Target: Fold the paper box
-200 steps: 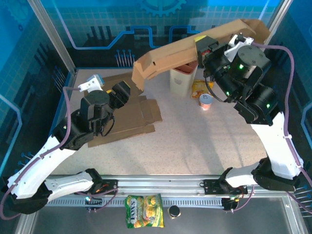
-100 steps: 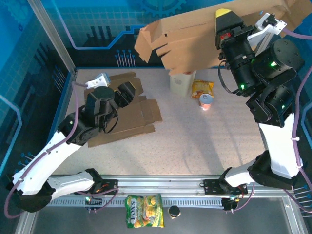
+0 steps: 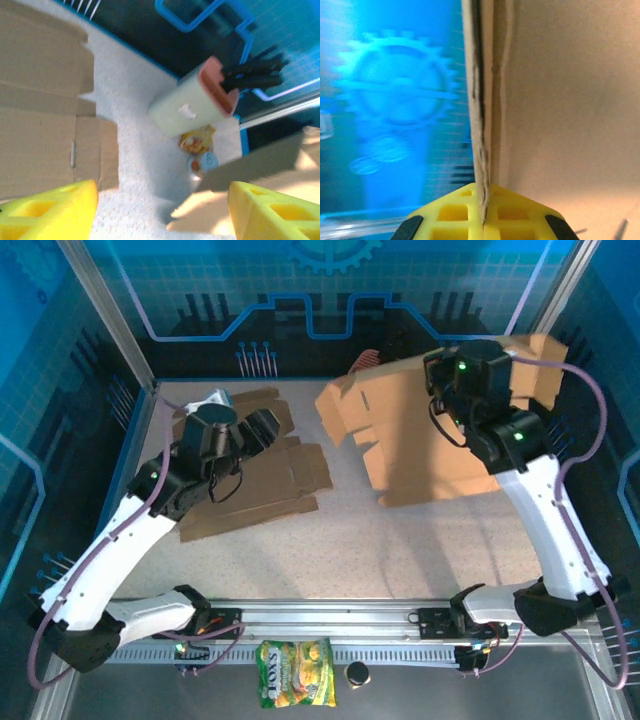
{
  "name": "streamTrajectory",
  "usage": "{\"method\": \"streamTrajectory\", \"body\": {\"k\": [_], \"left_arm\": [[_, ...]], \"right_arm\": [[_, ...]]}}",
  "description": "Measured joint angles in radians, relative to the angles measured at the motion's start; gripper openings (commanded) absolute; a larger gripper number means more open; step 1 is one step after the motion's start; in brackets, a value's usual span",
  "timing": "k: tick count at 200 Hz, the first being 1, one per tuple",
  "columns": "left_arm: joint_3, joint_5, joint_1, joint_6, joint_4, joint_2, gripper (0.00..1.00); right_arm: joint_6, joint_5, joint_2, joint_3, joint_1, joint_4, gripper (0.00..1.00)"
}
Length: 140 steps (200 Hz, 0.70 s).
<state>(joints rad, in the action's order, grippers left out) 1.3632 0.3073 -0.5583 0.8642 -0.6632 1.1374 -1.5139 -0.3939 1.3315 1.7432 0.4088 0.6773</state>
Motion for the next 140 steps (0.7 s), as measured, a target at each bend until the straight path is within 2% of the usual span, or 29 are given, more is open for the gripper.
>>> {"method": "streamTrajectory", "body": {"k": [60,90,140], "left_arm": [[-0.079,-0.211,0.008,0.002,-0.008,0.093,0.67],[-0.134,-0.26,0.008,0.002,0.018,0.122,0.68],[-0.17,-0.309,0.009,0.003,0.075,0.192,0.69]], "right_arm": [[-0.131,0.178,-0.041,-0.364,-0.143,-0.045,0.0],[-0.181,0.217,-0.078,-0.487,-0.154,-0.1,0.0],[-0.249,0.241,-0.148,-0.6,-0.154,-0.108,0.0]]}}
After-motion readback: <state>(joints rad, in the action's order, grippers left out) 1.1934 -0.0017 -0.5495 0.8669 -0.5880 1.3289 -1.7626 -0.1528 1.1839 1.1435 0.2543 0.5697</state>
